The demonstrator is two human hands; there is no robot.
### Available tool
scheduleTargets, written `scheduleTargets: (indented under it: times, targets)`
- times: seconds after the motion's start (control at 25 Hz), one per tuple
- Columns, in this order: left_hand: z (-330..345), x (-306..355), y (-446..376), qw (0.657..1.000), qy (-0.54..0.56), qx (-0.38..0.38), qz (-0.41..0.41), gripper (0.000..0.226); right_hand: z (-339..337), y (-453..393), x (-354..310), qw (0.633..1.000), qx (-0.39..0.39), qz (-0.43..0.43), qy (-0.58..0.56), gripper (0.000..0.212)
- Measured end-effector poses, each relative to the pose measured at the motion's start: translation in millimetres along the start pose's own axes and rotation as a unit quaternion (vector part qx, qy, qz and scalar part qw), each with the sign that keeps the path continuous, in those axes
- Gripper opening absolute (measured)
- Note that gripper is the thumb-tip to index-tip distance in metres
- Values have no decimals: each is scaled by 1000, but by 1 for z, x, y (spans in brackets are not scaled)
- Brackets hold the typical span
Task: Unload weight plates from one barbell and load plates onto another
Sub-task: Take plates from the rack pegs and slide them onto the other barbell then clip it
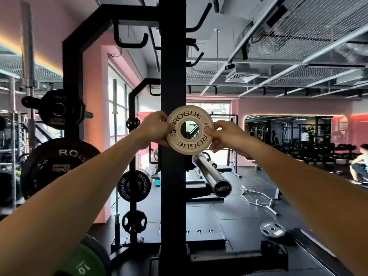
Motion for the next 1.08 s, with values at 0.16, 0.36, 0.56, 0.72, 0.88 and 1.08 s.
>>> scheduleTargets:
  times: [0.16, 0.36, 0.56, 0.72, 0.88, 1.08]
  targets:
    - [17, 23, 29, 1000, 2, 16, -10, 8, -21, 31, -2, 1000, -14, -5, -6, 19]
    - [51, 38, 79, 999, 4, 13, -42, 10, -48, 81, 10, 999, -43, 12, 0, 16]
    - [86, 37, 122, 997, -6, 8, -82, 9, -58, 130, 33, 997, -57, 57, -17, 16]
    - [100, 30, 138, 994, -17, -2, -104, 7, -58, 142, 52, 995, -59, 81, -31, 18]
    - [107, 17, 134, 992, -15, -8, -124, 6, -50, 137, 67, 993, -57, 95, -43, 18]
    - [118, 0, 115, 991, -15, -7, -134, 4, -45, 120, 89, 992, -54, 107, -34, 19]
Point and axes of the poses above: each hand's wrist, its own y-axis away from the middle knuckle, its own z-axis out of the palm, x = y × z, the point moved 2 cm from there along -y, towards the middle knuckle, and after that the axes turned 6 degrees about -y, right-handed, at the moved point
